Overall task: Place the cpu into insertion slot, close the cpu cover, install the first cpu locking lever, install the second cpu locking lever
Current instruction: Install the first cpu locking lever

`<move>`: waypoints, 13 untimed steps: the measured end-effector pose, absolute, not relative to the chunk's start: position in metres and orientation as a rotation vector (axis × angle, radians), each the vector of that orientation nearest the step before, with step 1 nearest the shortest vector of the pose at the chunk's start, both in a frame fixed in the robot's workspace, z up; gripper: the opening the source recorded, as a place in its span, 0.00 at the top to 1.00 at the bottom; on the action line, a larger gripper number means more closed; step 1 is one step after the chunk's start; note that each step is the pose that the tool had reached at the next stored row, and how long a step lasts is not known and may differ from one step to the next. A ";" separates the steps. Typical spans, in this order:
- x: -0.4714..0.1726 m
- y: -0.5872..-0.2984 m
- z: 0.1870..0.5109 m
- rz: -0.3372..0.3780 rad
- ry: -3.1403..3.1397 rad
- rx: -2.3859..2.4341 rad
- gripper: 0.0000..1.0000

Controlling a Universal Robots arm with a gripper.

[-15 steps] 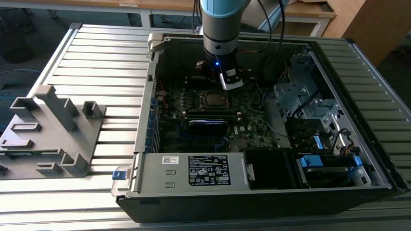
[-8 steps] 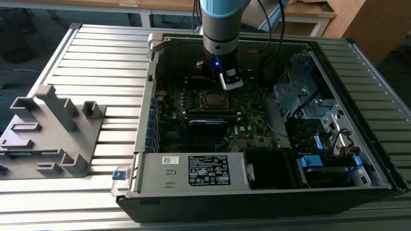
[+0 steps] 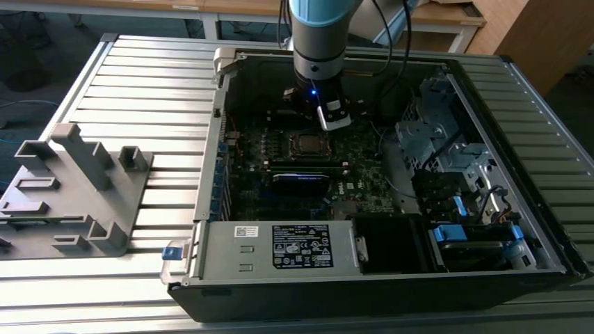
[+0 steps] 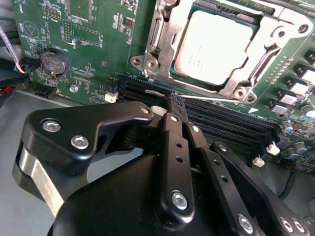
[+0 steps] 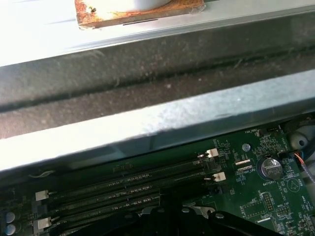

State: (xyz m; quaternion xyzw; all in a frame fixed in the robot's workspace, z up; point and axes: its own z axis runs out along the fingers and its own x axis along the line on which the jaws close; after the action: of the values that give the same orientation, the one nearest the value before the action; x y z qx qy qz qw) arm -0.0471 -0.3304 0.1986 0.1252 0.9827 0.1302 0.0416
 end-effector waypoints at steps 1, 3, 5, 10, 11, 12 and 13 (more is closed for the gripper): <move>-0.047 -0.330 0.198 0.398 3.008 0.383 0.89; -0.047 -0.330 0.198 0.398 3.008 0.383 0.89; -0.047 -0.330 0.198 0.398 3.008 0.383 0.89; -0.046 -0.331 0.198 0.398 3.008 0.383 0.89; -0.046 -0.331 0.198 0.397 3.008 0.383 0.89; -0.046 -0.331 0.198 0.396 3.008 0.383 0.89; -0.046 -0.331 0.197 0.395 3.008 0.383 0.89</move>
State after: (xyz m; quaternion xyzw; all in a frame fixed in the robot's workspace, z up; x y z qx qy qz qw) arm -0.0456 -0.3307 0.1973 0.1251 0.9828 0.1292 0.0418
